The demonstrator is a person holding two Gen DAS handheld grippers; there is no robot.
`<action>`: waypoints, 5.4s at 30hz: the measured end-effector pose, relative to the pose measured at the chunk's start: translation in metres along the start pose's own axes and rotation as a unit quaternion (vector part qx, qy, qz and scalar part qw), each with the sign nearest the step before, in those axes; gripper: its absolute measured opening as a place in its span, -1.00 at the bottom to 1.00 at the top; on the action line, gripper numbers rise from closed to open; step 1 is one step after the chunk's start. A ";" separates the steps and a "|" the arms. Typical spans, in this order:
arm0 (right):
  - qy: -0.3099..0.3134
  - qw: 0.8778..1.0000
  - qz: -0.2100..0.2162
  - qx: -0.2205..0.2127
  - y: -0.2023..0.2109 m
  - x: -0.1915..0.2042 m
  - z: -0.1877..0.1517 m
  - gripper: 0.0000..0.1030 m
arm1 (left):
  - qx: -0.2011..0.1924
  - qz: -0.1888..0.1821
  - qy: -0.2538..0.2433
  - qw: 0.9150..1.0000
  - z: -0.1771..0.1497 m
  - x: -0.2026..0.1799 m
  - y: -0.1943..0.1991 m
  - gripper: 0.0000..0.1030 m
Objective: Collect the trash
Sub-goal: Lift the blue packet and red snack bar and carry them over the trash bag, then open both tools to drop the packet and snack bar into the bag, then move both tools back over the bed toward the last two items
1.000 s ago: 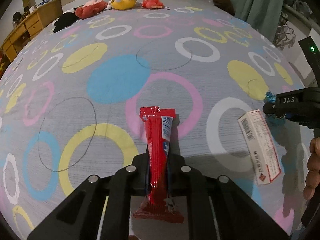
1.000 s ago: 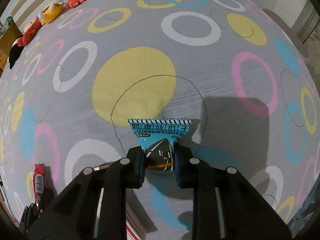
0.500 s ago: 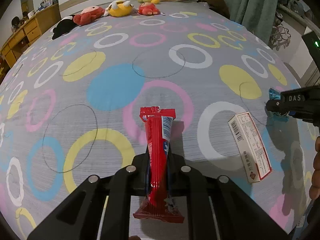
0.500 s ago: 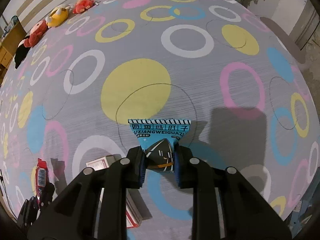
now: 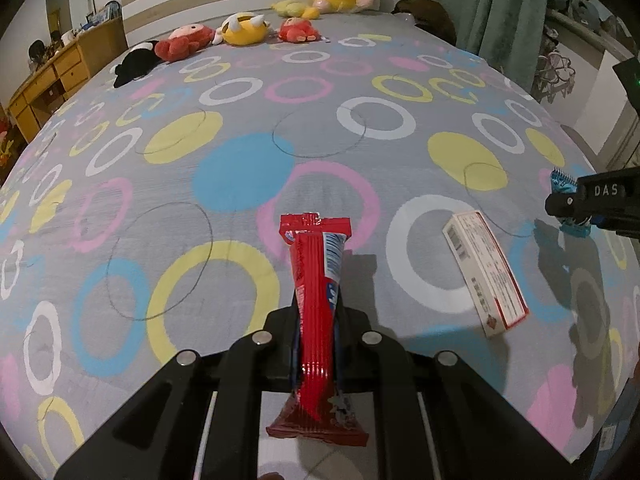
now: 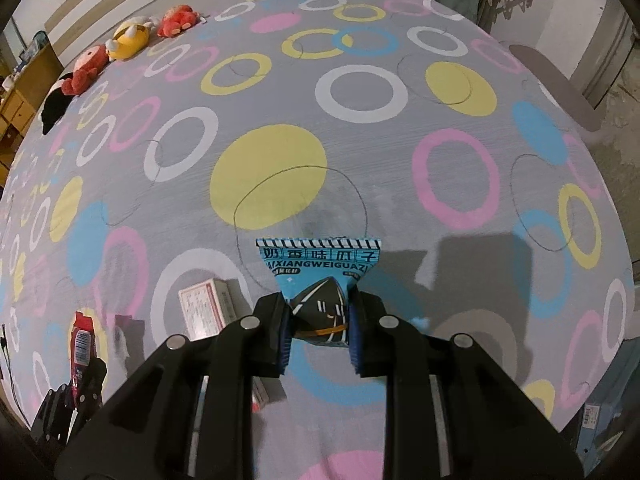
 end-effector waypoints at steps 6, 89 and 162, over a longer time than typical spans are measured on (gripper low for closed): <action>0.011 1.000 0.006 -0.012 0.027 0.000 -0.011 -0.57 | -0.014 -0.005 -0.006 1.000 -0.005 -0.002 0.022 -0.76; 0.096 0.988 0.108 -0.048 0.193 -0.057 -0.376 -0.57 | 0.076 -0.079 -0.070 0.992 -0.316 -0.067 0.196 -0.75; 0.054 0.989 0.107 0.087 0.096 -0.051 -0.424 0.39 | 0.196 -0.049 0.013 0.979 -0.366 -0.057 0.142 0.57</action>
Point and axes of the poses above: each gripper's, at about its wrist camera, not at the fingertips, and y roughly against the way its jaws point, x to its left, z to its top, the point moved 2 cm from there along -y, roughly the way its jaws point, and after that the axes turned 12 degrees about -x, right-handed, at the moved point
